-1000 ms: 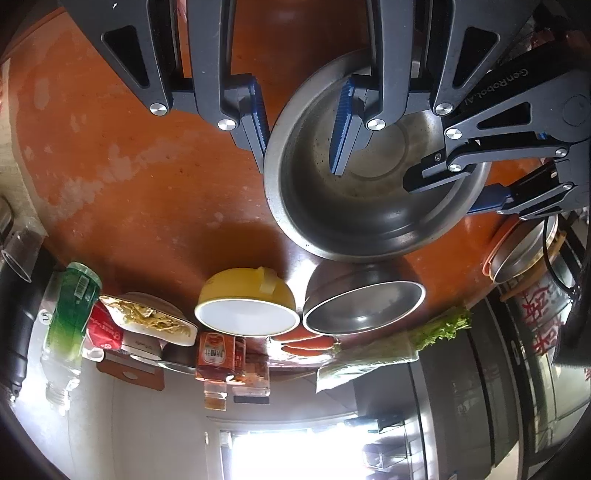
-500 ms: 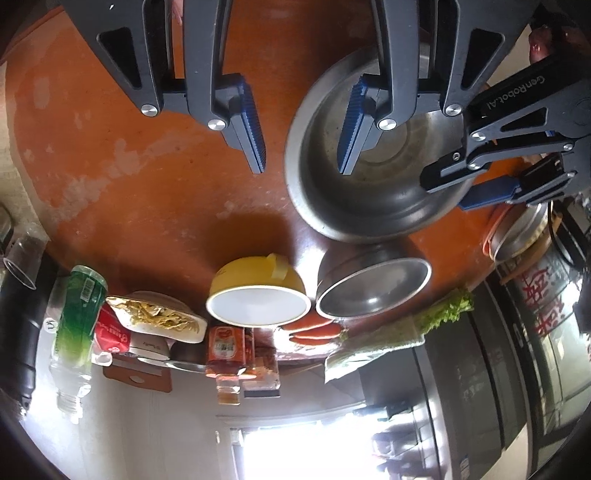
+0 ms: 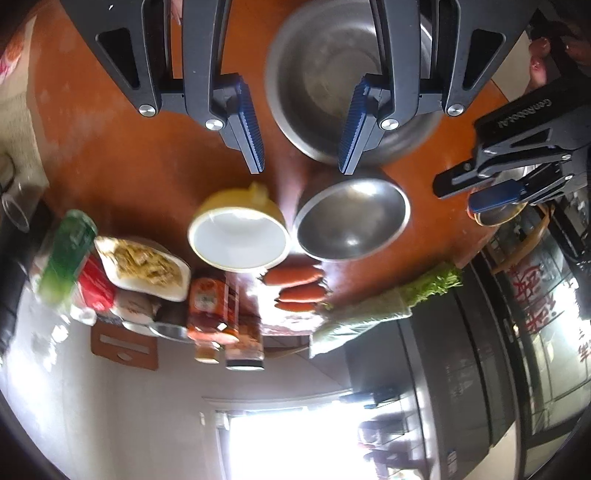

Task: Organize plates and bowls
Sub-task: 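Lift the large steel bowl with the left tool toward the dish stack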

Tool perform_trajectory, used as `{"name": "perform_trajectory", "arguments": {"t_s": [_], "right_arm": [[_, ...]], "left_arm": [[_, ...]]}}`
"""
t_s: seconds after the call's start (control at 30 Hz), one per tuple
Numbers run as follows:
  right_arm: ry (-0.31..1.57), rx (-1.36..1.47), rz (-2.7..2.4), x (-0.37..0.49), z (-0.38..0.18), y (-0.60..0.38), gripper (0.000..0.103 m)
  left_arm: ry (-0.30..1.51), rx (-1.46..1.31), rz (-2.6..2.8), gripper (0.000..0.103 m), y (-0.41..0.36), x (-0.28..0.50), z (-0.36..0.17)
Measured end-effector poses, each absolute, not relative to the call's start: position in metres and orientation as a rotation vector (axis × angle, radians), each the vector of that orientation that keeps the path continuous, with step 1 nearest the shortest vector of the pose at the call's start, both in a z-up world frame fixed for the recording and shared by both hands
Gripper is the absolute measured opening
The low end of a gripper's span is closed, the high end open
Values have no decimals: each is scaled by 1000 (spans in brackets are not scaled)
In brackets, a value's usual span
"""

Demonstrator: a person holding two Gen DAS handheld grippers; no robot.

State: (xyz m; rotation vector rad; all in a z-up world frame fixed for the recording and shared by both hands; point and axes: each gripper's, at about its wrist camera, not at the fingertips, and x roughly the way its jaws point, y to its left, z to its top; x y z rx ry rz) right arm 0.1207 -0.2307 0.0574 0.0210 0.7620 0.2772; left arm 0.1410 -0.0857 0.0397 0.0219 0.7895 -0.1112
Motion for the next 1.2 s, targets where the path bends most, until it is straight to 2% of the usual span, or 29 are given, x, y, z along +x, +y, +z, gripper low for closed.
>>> {"name": "perform_trajectory", "arguments": {"t_s": [0.3,0.9,1.2], "right_arm": [[790,-5,285,156,59,-212,45],[886,-4,276,193,22,-205,44],[889,7,299,199,15,-202,37]], "left_arm": [[815,1,-99,54,-75,176,35],[885,13,-105,54,-87,225,3],[905,17,-115,54,-90,232,-7]]}}
